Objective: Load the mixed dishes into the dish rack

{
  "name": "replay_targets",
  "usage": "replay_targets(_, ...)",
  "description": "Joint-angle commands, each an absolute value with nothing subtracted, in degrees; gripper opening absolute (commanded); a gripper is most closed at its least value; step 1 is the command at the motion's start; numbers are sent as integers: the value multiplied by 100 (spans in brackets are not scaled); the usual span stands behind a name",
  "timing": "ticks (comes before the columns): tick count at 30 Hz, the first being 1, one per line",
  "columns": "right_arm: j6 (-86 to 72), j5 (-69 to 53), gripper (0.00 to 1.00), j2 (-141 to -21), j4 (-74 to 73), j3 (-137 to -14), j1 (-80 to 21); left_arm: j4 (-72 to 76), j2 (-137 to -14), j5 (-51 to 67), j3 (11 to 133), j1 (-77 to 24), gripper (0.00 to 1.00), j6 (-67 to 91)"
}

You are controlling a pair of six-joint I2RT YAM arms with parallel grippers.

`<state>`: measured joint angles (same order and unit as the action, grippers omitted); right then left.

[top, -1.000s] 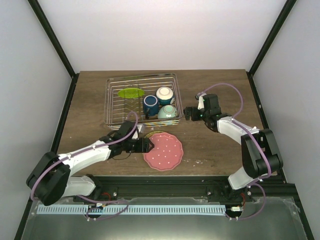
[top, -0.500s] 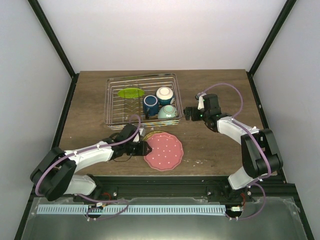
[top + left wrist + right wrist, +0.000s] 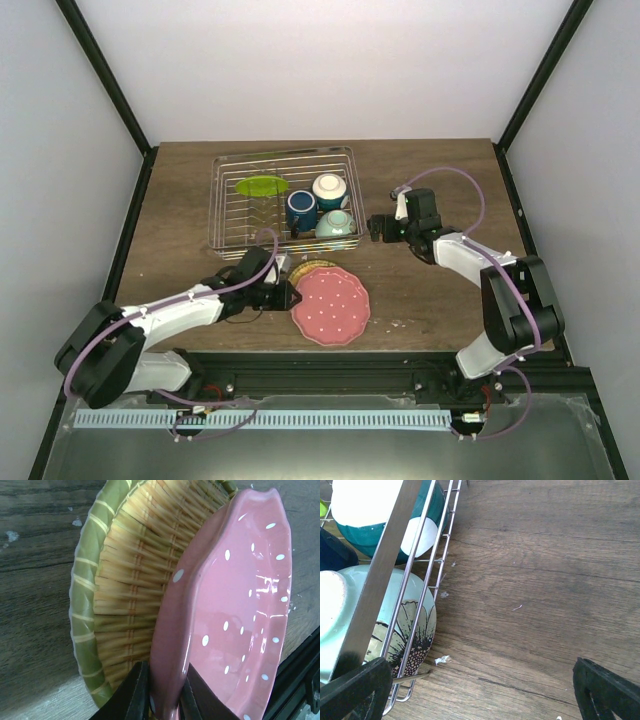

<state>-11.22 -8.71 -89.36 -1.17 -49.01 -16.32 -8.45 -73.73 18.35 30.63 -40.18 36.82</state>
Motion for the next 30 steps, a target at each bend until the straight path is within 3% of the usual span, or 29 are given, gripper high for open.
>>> replay_targets(1, -1083, -808, 100, -8974, -120, -5089, -1606, -1029, -7118, 1968, 3093, -4042, 0, 3499)
replay_targets(16, -1071, -824, 100, -9048, -138, -5139, -1599, -1949, -6516, 1522, 3861, -4032, 0, 3028)
replay_targets(30, -1069, -825, 100, -9114, -145, -5155, -1605, -3218, -6222, 47, 4932, -3979, 0, 1996)
